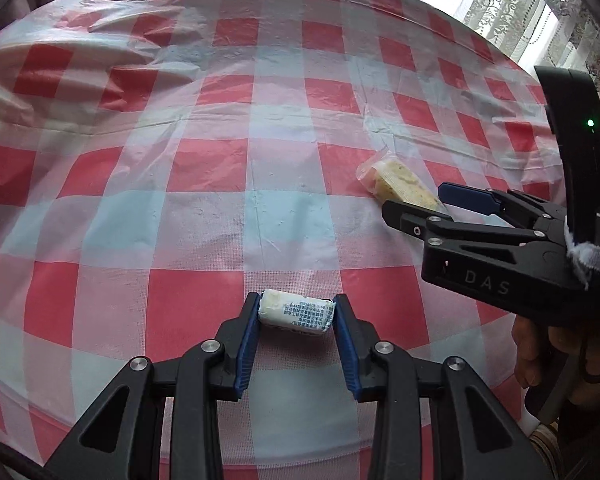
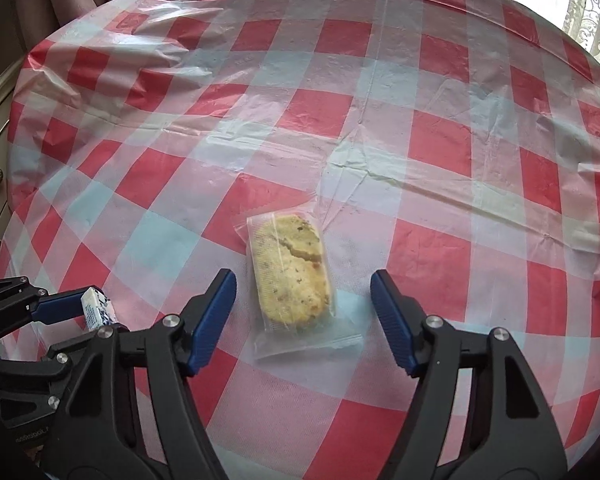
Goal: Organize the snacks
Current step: 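Grasp the small white candy with the left tool while the right tool grasps the clear cake bag, then carry both snacks into the white box and open both tools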
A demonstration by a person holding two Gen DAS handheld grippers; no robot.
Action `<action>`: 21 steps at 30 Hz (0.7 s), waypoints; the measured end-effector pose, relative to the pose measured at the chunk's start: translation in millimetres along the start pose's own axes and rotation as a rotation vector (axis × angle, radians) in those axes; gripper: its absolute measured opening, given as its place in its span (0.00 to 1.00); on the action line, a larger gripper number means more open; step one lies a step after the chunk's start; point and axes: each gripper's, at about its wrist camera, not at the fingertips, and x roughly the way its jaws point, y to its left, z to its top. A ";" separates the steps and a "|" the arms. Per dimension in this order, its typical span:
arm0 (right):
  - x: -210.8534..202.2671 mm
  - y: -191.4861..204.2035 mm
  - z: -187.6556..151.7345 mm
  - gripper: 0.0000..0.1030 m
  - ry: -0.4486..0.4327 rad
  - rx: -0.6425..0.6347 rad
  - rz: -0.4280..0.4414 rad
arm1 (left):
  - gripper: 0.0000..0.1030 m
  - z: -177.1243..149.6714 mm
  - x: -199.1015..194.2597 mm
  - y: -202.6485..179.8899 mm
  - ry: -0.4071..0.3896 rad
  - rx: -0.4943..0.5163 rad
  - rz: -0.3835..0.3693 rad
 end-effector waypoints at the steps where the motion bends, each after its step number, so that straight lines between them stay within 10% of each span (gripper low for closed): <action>1: 0.9 1.7 0.8 0.65 -0.003 -0.015 -0.016 | 0.36 -1.0 -0.9 1.6 -0.001 -0.009 -0.001; 7: -4.4 -1.1 0.0 0.40 -0.012 -0.002 -0.028 | 0.36 -1.9 -2.2 2.7 0.002 -0.034 0.012; 21: -43.1 -9.2 -53.4 0.38 0.044 0.088 -0.063 | 0.36 -8.6 -9.9 -15.4 0.024 -0.038 0.017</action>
